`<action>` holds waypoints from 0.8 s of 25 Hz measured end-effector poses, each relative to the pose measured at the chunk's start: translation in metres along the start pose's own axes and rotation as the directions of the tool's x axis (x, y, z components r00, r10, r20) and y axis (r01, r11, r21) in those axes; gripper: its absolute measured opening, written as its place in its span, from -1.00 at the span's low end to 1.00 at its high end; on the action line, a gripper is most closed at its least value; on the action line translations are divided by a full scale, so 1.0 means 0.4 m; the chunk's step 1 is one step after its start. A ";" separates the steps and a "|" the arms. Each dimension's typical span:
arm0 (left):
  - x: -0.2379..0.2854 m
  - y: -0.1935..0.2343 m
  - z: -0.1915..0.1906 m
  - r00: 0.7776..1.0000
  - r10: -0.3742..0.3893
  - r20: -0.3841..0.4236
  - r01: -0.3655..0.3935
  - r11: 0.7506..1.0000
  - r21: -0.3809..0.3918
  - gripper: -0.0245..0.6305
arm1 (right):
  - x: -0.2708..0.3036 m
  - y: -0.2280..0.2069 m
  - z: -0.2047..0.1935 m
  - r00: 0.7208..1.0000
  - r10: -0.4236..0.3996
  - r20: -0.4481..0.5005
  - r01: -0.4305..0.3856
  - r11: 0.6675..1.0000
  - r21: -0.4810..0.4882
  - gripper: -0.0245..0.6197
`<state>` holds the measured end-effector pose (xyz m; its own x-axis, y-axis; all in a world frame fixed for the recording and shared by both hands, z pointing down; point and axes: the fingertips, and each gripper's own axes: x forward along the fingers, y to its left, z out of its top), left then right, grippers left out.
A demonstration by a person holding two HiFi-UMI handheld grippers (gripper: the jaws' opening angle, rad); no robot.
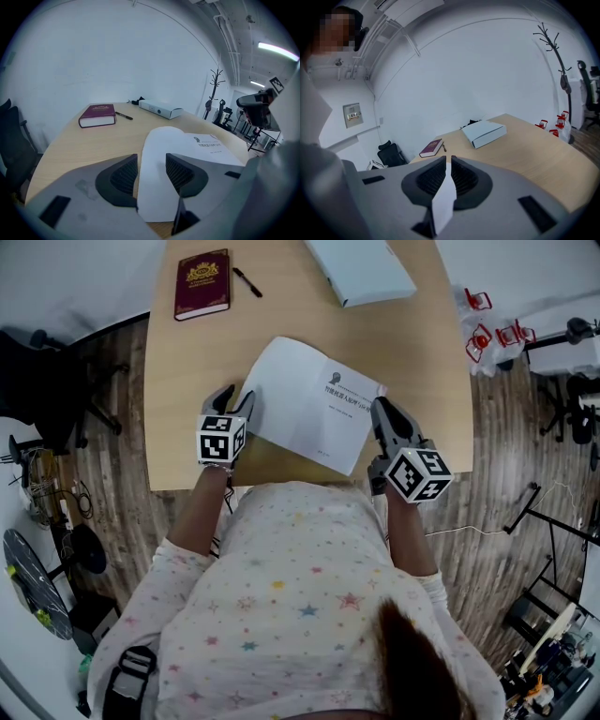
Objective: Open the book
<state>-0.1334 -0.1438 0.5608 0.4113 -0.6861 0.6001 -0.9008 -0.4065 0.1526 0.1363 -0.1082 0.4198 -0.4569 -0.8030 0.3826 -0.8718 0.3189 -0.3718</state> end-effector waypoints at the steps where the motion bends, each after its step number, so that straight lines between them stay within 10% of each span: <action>1: -0.002 0.002 0.004 1.000 0.003 0.005 -0.003 1.000 -0.003 -0.40 | 0.001 0.001 0.001 1.000 0.001 0.001 -0.001 1.000 -0.001 -0.82; 14: -0.064 0.012 0.124 0.989 0.056 0.136 -0.053 0.998 -0.023 -0.41 | 0.006 0.007 0.013 1.000 0.017 0.014 -0.017 1.000 -0.006 -0.82; 20: -0.074 -0.005 0.154 0.987 0.033 0.157 -0.030 0.999 -0.019 -0.73 | 0.009 0.013 0.023 0.999 0.027 0.021 -0.026 1.000 -0.007 -0.82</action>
<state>-0.1350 -0.1598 0.4946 0.3985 -0.7854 0.4737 -0.9152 -0.3745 0.1491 0.1318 -0.1141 0.4116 -0.4762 -0.8045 0.3550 -0.8607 0.3438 -0.3754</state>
